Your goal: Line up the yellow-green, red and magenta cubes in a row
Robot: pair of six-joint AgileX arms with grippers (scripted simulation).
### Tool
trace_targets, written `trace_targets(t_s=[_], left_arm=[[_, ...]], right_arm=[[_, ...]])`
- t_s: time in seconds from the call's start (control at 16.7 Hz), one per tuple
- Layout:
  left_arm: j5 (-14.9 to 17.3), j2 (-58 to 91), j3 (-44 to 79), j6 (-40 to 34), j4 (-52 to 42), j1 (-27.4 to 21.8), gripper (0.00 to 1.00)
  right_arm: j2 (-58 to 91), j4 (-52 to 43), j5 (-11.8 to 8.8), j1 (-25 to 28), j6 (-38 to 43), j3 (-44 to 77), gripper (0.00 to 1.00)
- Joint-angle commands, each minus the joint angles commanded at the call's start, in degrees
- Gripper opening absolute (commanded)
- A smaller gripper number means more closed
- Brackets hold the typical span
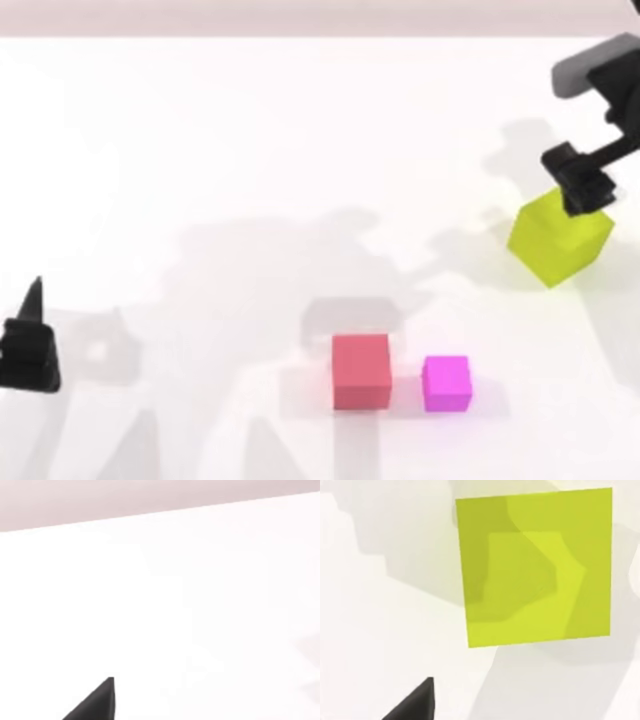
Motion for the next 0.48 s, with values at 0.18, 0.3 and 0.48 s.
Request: trace_targets(t_s=[0.18, 0.3, 0.48], left_arm=[[0.3, -8.9, -6.5, -3.6, 6.7, 3.6, 1.00], [0.5, -12.9, -8.8, -5.1, 9.7, 5.0, 1.00], [0.5, -14.8, -9.9, -5.8, 11.1, 5.6, 1.00]], right_arm=[[9.8, -5.5, -0.1, 1.0, -1.5, 9.2, 1.00], [13.8, -7.7, -0.2, 1.4, -2.2, 13.2, 1.00], [15.5, -8.7, -0.3, 1.6, -2.5, 14.9, 1.00]])
